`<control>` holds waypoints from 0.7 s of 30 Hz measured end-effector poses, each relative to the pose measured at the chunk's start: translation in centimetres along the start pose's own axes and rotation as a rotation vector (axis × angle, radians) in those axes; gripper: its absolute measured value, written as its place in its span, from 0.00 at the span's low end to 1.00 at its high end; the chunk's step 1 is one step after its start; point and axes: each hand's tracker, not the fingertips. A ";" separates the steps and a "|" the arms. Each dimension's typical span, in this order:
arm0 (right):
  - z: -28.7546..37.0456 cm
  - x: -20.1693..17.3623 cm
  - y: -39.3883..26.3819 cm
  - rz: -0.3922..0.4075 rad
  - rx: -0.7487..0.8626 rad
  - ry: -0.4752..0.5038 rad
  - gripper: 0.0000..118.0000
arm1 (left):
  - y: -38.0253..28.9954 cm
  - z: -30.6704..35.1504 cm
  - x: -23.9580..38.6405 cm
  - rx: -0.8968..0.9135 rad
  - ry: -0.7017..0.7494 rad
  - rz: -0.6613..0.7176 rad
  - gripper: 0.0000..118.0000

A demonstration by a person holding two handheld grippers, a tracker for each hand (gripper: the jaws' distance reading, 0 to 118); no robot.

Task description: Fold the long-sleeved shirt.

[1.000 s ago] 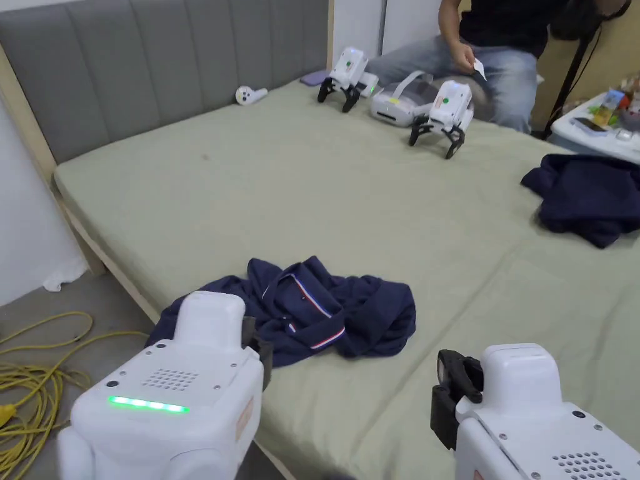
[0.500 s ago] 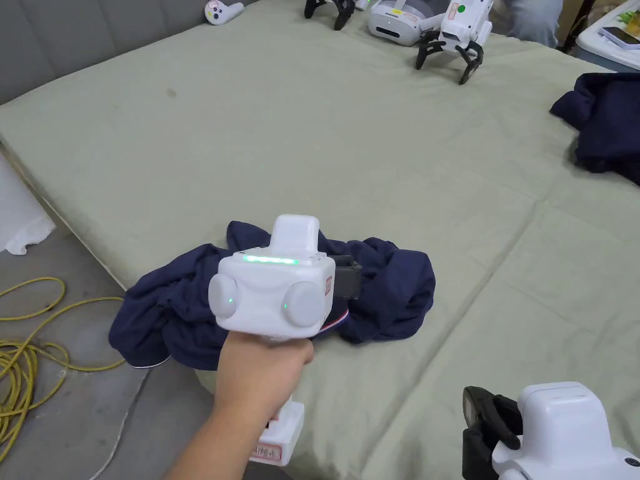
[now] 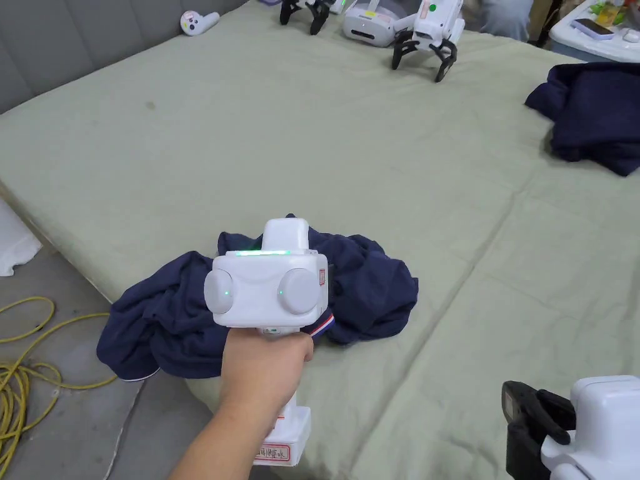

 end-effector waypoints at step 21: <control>26.1 10.2 -1.9 -0.173 0.337 -0.449 0.01 | 13.8 34.8 35.7 0.624 -0.503 -0.415 0.13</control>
